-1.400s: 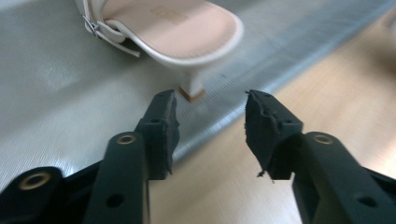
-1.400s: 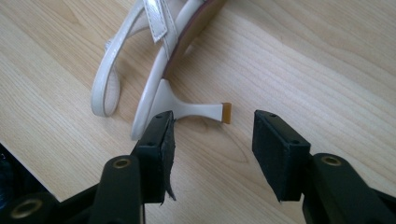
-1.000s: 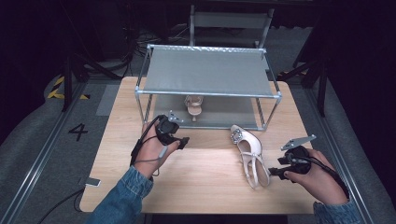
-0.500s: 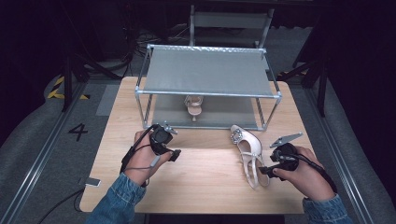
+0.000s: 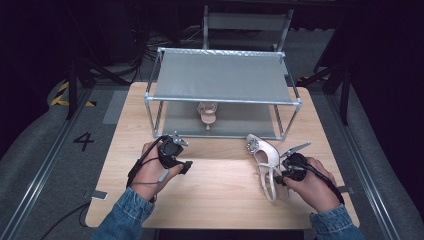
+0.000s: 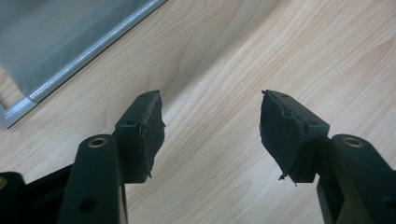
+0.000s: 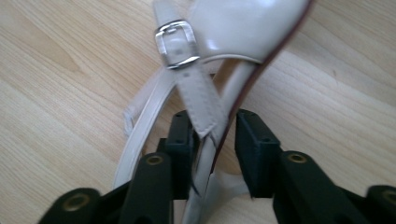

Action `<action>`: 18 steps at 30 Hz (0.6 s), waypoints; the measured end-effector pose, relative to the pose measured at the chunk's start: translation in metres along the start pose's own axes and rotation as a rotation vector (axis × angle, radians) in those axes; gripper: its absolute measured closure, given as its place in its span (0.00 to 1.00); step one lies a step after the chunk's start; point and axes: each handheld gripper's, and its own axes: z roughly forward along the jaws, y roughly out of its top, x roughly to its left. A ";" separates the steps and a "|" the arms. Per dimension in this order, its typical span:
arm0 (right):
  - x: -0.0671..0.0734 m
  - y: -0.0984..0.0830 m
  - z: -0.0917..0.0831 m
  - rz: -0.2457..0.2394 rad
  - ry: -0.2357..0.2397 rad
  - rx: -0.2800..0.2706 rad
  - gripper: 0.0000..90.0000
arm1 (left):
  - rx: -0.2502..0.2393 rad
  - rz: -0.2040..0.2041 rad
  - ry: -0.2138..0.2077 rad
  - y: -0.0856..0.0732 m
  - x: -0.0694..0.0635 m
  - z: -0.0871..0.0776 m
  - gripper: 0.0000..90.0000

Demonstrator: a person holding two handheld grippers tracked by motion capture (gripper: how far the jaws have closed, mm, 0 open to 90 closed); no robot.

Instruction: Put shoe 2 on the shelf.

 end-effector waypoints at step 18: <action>-0.030 -0.014 -0.021 0.345 0.208 -0.022 0.82 | -0.002 0.017 -0.021 0.003 -0.003 0.001 0.47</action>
